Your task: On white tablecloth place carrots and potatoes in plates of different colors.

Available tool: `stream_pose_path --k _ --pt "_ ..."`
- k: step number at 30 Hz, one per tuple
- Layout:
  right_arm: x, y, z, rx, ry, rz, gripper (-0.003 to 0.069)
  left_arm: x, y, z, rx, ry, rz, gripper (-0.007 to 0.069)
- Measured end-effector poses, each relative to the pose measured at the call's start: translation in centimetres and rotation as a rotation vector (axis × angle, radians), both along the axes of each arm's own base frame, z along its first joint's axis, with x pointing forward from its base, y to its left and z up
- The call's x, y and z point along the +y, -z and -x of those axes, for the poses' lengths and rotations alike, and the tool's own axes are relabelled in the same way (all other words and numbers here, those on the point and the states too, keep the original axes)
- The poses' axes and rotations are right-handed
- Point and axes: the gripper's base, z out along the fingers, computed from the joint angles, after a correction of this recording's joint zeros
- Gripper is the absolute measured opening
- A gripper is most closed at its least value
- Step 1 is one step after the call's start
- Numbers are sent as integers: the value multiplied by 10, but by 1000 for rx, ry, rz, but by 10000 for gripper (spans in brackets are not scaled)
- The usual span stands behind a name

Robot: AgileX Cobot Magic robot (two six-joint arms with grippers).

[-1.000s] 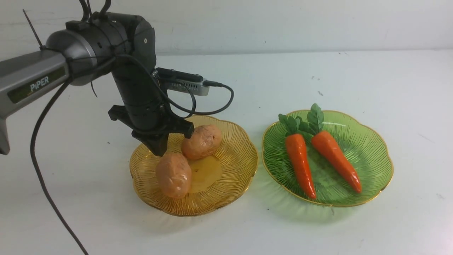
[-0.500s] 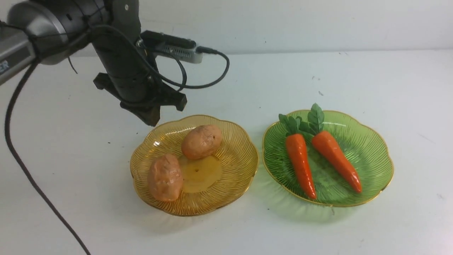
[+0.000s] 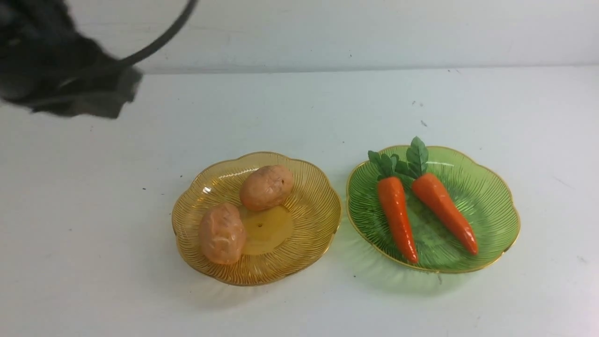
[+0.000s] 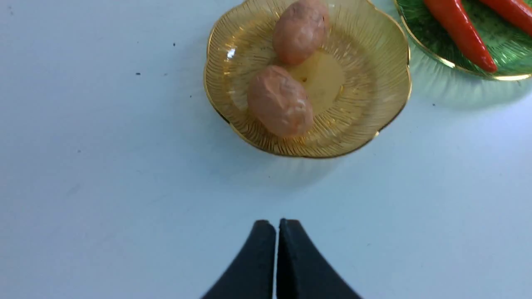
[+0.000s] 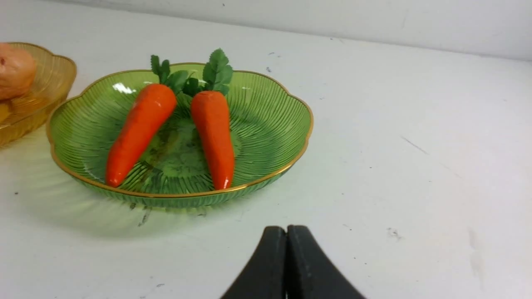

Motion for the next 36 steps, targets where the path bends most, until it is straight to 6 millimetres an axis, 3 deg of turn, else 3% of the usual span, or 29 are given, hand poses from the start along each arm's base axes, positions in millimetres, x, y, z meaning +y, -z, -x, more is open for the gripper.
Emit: stream_pose_path --k 4,9,13,18,25,36 --pt "-2 0 0 -1 43 1 -15 18 46 60 -175 -33 113 -3" --pt "-3 0 0 -1 47 1 -15 35 87 105 -415 -78 251 -3" --pt "-3 0 0 -1 47 1 -15 32 103 94 -486 -112 333 -3" --pt "-3 0 0 -1 47 3 -15 28 97 75 -571 -120 355 -3" --pt "-3 0 0 -1 47 3 -15 30 100 71 -586 -129 293 -3" --pt "-3 0 0 -2 45 14 -15 27 191 39 -483 -247 151 -3"
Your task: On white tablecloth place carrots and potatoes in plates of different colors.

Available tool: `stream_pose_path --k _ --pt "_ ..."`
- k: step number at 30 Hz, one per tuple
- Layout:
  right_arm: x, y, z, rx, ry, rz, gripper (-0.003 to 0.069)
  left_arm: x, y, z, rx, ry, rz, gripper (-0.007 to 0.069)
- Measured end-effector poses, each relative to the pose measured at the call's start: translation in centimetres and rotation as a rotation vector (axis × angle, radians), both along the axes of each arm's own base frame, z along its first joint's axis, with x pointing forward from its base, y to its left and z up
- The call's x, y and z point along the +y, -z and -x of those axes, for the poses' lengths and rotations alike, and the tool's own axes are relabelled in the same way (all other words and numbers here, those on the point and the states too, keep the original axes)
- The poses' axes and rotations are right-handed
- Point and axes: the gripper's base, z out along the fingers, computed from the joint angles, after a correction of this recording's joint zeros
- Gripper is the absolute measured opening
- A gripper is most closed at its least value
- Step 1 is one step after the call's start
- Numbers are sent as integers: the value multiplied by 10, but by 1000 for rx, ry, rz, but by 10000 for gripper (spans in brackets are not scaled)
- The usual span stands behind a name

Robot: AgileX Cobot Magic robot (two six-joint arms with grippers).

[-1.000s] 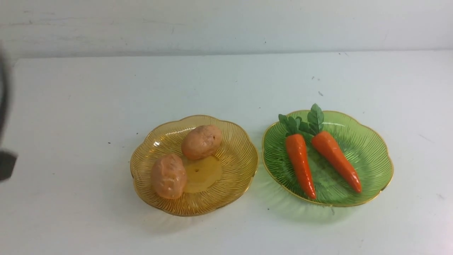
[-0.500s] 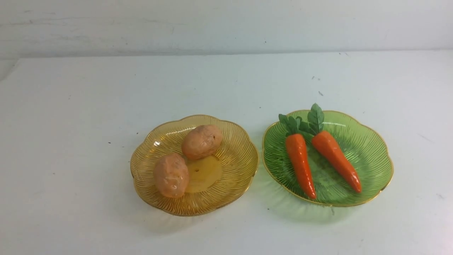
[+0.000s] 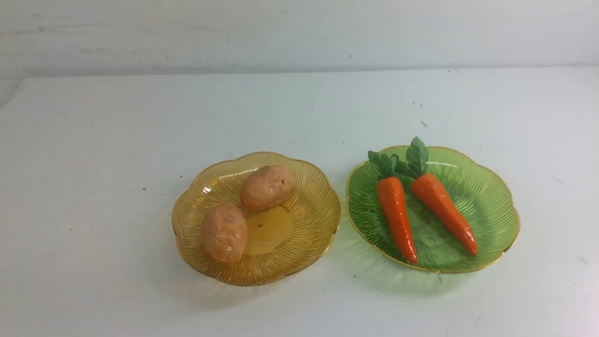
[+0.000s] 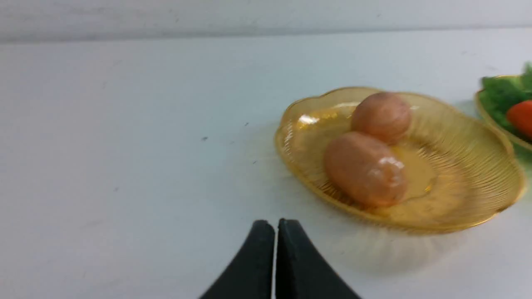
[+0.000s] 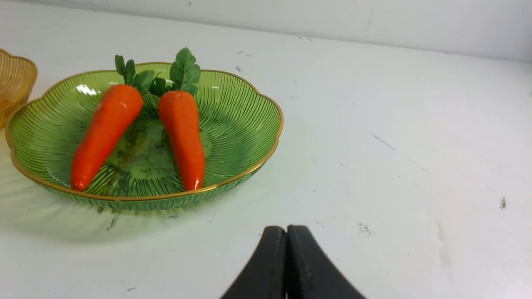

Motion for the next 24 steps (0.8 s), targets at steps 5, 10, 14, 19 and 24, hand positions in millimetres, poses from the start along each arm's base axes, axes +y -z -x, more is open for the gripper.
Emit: stream_pose_path --k 5,10,14,19,24 --pt "0 0 0 0 0 0 -15 6 29 0 28 -100 -73 -3" --pt "0 0 0 -1 0 0 -15 7 45 0 62 -104 -102 -3" --pt "0 0 0 -1 0 0 -15 5 45 1 60 -79 -76 -3" --pt "0 0 0 -1 0 0 -15 4 45 1 60 -63 -59 -3" --pt "0 0 0 -1 0 0 -15 4 45 0 59 -64 -63 -3"
